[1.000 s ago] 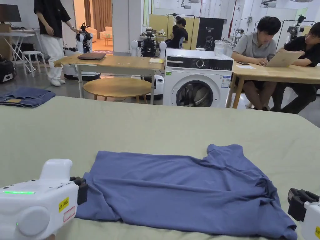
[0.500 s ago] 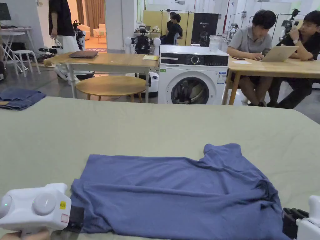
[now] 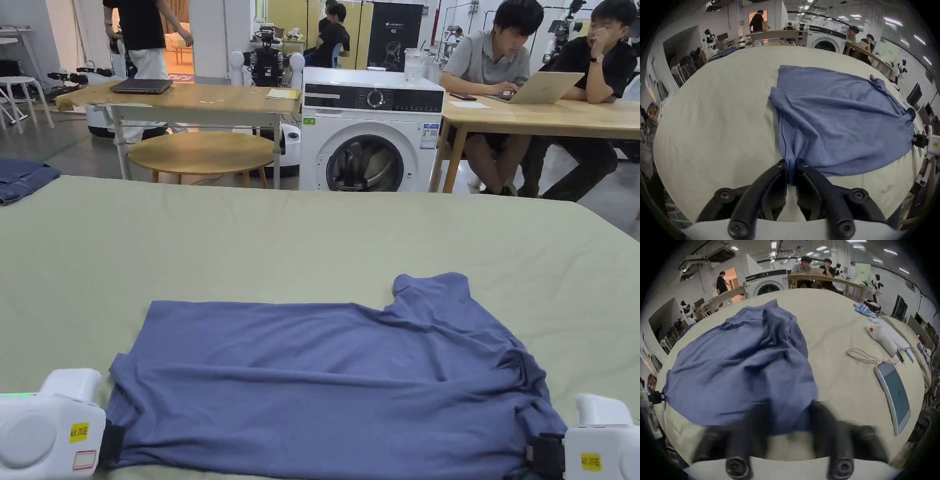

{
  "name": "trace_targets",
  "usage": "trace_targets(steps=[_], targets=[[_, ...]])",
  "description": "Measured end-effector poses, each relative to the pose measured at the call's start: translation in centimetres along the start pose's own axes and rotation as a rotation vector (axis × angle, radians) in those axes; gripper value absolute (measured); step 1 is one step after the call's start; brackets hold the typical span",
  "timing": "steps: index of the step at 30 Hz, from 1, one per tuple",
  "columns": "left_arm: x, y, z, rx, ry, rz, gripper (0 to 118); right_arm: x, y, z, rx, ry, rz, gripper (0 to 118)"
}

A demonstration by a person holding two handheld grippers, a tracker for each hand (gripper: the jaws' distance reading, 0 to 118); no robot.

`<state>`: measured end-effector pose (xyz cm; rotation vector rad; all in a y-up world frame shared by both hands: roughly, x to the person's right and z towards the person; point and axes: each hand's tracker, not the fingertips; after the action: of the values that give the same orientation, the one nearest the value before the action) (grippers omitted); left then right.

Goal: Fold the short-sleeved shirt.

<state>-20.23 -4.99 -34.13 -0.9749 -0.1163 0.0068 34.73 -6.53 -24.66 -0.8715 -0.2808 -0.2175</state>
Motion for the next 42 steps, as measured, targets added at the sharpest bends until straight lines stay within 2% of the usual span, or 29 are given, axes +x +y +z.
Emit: trace_targets(steps=[1, 2, 3, 5, 11, 14, 17, 20, 23, 25, 26, 28, 29, 30, 31, 35, 39, 40, 41, 42], targets=[[0.0, -0.1, 0.2, 0.002, -0.002, 0.001, 5, -0.2, 0.0, 0.3, 0.005, 0.050, 0.022, 10], [0.1, -0.1, 0.5, 0.004, -0.001, 0.000, 5, -0.5, -0.3, 0.8, 0.010, 0.041, 0.012, 4], [0.3, -0.2, 0.8, 0.002, 0.012, -0.008, 5, -0.8, -0.1, 1.2, -0.008, 0.022, 0.057, 4], [0.7, -0.3, 1.9, 0.009, 0.023, -0.023, 5, -1.0, -0.5, 2.4, 0.018, 0.023, 0.080, 4], [0.3, -2.0, 6.5, 0.030, 0.007, -0.049, 5, 1.2, -1.2, 8.1, 0.050, 0.125, -0.005, 4], [-0.1, -4.6, 8.7, 0.026, 0.050, -0.079, 5, 1.9, -3.1, 10.8, 0.050, 0.100, 0.029, 4], [-1.3, -7.7, 10.1, -0.007, -0.019, -0.016, 5, 2.7, -5.7, 12.2, 0.019, 0.093, 0.042, 4], [-1.8, -10.6, 10.3, -0.036, -0.024, 0.001, 5, 2.6, -8.5, 12.4, -0.022, 0.056, 0.102, 4], [-2.1, -12.5, 10.0, -0.032, -0.037, 0.016, 5, 2.5, -9.9, 12.2, -0.028, 0.049, 0.125, 4], [-2.7, -12.8, 9.7, 0.006, -0.047, 0.050, 29, 2.5, -10.0, 12.2, -0.017, 0.047, 0.121, 8], [-2.8, -12.8, 10.1, 0.016, -0.040, 0.059, 43, 2.5, -10.0, 12.4, -0.005, 0.046, 0.119, 15], [-3.0, -12.6, 11.2, 0.065, -0.035, 0.057, 53, 2.4, -9.5, 13.3, 0.050, 0.028, 0.138, 25], [-3.1, -12.1, 12.0, 0.102, -0.028, 0.066, 58, 2.3, -9.1, 13.8, 0.087, 0.004, 0.141, 40], [-3.1, -11.5, 12.8, 0.152, -0.030, 0.080, 74, 2.2, -8.3, 14.3, 0.126, 0.006, 0.135, 77], [-3.0, -10.6, 13.8, 0.217, -0.043, 0.086, 81, 2.0, -7.5, 15.2, 0.190, 0.028, 0.116, 92], [-0.4, -6.4, 17.5, 0.471, -0.091, 0.085, 82, -0.7, -3.6, 18.7, 0.475, 0.097, 0.051, 93], [3.2, -2.9, 19.3, 0.570, -0.103, 0.016, 83, -4.3, -0.9, 20.9, 0.697, 0.118, 0.018, 93], [4.2, -2.5, 19.5, 0.618, -0.104, -0.003, 80, -5.0, -0.4, 21.3, 0.748, 0.135, 0.010, 92], [4.9, -2.3, 19.7, 0.657, -0.097, -0.023, 69, -5.6, -0.1, 21.5, 0.785, 0.157, 0.002, 89], [5.6, -2.2, 19.9, 0.691, -0.086, -0.040, 39, -6.0, 0.2, 21.5, 0.807, 0.181, -0.002, 71]])
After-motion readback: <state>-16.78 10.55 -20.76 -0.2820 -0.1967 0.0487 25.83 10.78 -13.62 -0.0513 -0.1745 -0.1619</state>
